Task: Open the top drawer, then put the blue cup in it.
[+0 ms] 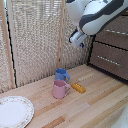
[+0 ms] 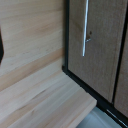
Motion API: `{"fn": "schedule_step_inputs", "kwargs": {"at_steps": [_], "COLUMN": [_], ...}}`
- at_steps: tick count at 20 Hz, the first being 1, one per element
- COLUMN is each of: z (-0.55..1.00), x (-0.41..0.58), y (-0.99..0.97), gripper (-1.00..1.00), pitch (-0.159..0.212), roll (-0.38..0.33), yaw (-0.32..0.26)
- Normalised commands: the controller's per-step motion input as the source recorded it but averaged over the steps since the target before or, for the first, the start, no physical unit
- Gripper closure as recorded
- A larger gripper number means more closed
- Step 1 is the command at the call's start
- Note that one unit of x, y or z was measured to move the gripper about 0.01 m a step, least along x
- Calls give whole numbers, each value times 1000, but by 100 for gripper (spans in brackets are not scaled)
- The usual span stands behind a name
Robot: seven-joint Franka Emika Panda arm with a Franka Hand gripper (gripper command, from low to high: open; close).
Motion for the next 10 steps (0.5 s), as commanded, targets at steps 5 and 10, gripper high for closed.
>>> {"fn": "schedule_step_inputs", "kwargs": {"at_steps": [5, 10], "z": [19, 87], "x": [-47, -111], "y": [-289, -240], "gripper": [-100, -100], "pitch": [-32, -8], "roll": [-341, -329], "yaw": [114, 123]}}
